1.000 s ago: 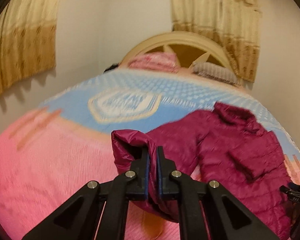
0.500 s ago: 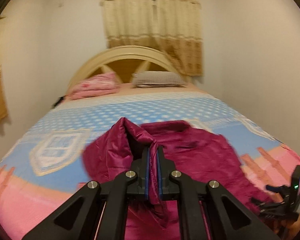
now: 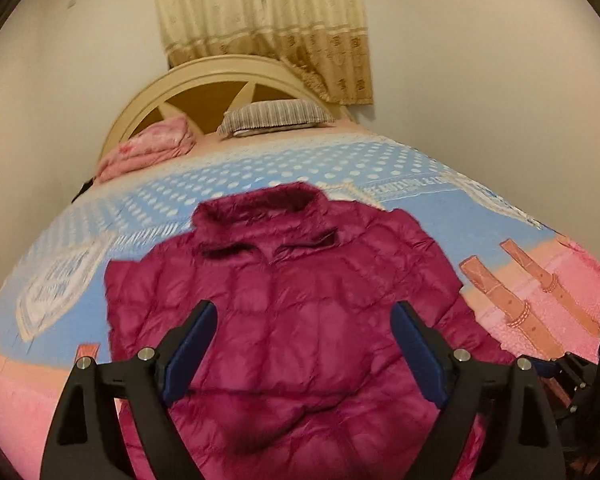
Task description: Fold large clothes
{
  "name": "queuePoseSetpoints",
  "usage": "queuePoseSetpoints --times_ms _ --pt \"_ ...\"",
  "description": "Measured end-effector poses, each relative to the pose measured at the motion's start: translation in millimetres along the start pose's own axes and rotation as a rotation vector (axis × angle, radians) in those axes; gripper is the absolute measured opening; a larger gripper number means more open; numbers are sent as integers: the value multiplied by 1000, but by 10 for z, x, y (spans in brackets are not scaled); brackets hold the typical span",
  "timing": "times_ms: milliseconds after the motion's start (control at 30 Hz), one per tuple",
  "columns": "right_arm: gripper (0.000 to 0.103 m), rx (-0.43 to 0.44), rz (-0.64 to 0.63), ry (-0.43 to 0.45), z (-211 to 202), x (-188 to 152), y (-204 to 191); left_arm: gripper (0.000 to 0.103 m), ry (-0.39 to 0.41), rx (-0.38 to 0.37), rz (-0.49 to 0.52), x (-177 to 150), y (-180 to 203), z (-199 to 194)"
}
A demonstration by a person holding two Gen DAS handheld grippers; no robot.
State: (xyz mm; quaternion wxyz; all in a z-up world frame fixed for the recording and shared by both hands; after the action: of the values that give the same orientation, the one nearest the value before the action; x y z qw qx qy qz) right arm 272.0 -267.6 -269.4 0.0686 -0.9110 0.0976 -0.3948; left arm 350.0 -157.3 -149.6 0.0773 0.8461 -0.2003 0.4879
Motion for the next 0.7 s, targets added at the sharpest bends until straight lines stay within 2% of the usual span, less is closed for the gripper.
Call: queuePoseSetpoints --times_ms 100,200,267,400,700 --pt "88 17 9 11 -31 2 2 89 11 13 -46 -107 -279 -122" --pt "88 29 32 29 -141 55 8 89 5 65 -54 -257 -597 -192" --pt "88 63 60 20 -192 116 -53 89 -27 104 -76 -407 -875 -143" --pt "88 140 53 -23 -160 290 -380 89 -84 139 -198 -655 -1296 -17" --pt "72 233 52 -95 398 788 -1011 89 -121 96 -290 -1022 -1389 119"
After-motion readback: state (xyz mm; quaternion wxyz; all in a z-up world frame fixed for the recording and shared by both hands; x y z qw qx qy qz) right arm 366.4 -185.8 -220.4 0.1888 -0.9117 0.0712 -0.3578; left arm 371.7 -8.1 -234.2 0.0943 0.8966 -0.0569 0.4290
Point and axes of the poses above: each gripper's, at about its wrist camera, not at the fingertips, and z roughly the way its jaws point, y to its right, x to its top, the point moved 8 cm from there along z, roughly the way its jaws point, and after that the axes turned 2 degrees about y, right-handed, at the moved point
